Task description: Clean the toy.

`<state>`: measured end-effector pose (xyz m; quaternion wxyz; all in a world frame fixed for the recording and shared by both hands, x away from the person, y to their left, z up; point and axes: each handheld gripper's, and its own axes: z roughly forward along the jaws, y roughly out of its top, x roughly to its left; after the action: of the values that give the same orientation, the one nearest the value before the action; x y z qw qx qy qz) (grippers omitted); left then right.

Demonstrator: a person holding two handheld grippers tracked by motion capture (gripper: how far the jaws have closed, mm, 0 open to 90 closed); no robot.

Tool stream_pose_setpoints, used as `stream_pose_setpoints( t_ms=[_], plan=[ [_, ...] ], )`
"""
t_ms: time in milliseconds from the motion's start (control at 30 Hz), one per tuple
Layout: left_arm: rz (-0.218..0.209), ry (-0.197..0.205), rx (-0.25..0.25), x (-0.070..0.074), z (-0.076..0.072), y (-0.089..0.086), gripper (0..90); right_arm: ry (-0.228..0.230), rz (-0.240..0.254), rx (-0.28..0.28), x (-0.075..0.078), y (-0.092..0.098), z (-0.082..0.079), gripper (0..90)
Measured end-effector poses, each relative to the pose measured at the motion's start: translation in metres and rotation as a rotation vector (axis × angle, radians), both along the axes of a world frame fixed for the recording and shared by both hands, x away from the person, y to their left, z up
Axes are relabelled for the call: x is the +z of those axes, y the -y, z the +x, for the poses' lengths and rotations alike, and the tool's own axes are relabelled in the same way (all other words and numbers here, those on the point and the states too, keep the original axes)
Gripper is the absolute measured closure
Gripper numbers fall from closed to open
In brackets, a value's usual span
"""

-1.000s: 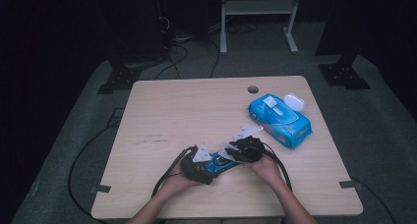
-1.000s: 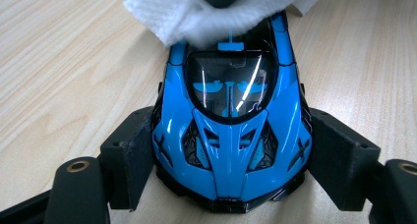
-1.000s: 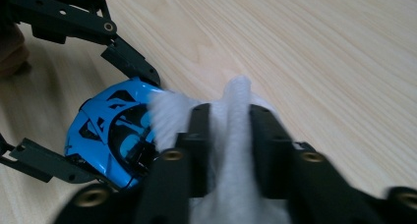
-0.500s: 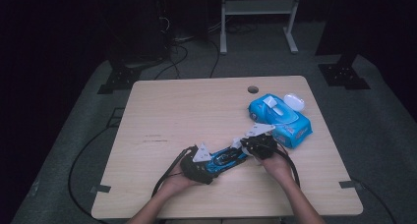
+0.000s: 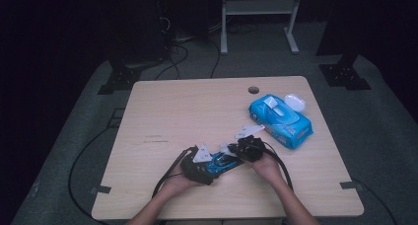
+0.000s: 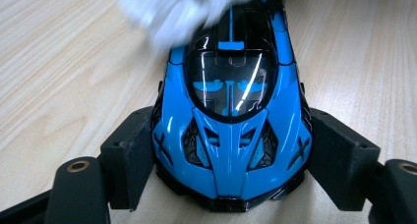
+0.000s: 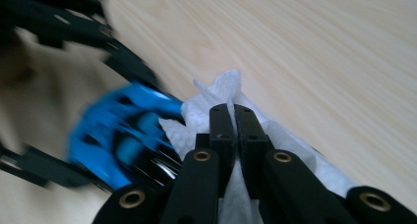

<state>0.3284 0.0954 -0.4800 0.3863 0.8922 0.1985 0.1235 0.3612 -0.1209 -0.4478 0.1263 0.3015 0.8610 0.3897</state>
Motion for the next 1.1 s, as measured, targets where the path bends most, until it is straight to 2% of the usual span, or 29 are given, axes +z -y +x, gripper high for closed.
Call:
stream_pose_setpoints(
  t_ms=[67,167,300,367,400,500,600,633,733,833,933,1000,1033,1067,1100],
  plan=[
    [0.004,0.001,0.0,0.0,0.0,0.0,25.4,-0.018,0.023,0.034,0.0,-0.012,-0.001,87.2],
    [-0.002,-0.005,0.003,0.0,0.0,0.0,25.3,-0.037,0.026,0.085,-0.002,-0.031,-0.006,87.2],
    [-0.003,-0.007,0.003,0.0,0.0,0.0,25.4,-0.038,-0.007,0.142,-0.006,-0.05,-0.013,87.2],
    [-0.004,-0.003,0.002,0.0,0.0,0.0,25.4,-0.033,-0.015,0.129,-0.004,-0.048,-0.011,87.3],
    [-0.003,-0.002,0.001,0.0,0.0,0.0,25.4,-0.017,-0.028,0.094,-0.004,-0.046,-0.009,87.3],
    [-0.005,-0.007,0.001,0.0,0.0,0.0,25.4,-0.036,-0.012,0.077,-0.005,-0.047,-0.01,87.5],
    [-0.001,-0.011,0.0,0.0,0.0,0.0,25.3,-0.043,-0.011,0.096,-0.007,-0.055,-0.015,87.5],
    [-0.002,-0.011,0.002,0.0,0.0,-0.001,25.3,-0.035,-0.026,0.134,-0.008,-0.063,-0.021,87.5],
    [-0.008,-0.009,0.005,0.0,0.0,0.0,25.4,-0.034,-0.03,0.15,-0.007,-0.062,-0.022,87.5],
    [-0.004,-0.006,0.001,0.0,0.0,0.0,25.4,0.003,-0.053,0.082,-0.005,-0.054,-0.017,87.5],
    [-0.005,-0.011,0.0,0.0,0.001,0.0,25.3,-0.015,-0.038,0.057,-0.005,-0.054,-0.015,87.5],
    [-0.005,-0.014,0.001,0.0,0.001,0.0,25.3,-0.022,-0.026,0.075,-0.006,-0.057,-0.017,87.5],
    [-0.002,-0.013,0.004,0.0,0.001,-0.001,25.4,-0.051,-0.005,0.123,-0.009,-0.064,-0.021,87.4],
    [-0.002,-0.013,0.004,0.0,0.001,-0.001,25.4,-0.051,-0.005,0.123,-0.009,-0.064,-0.021,87.4],
    [0.0,-0.012,0.003,0.0,0.001,-0.001,25.4,-0.029,-0.027,0.138,-0.009,-0.067,-0.023,87.5]
  ],
)
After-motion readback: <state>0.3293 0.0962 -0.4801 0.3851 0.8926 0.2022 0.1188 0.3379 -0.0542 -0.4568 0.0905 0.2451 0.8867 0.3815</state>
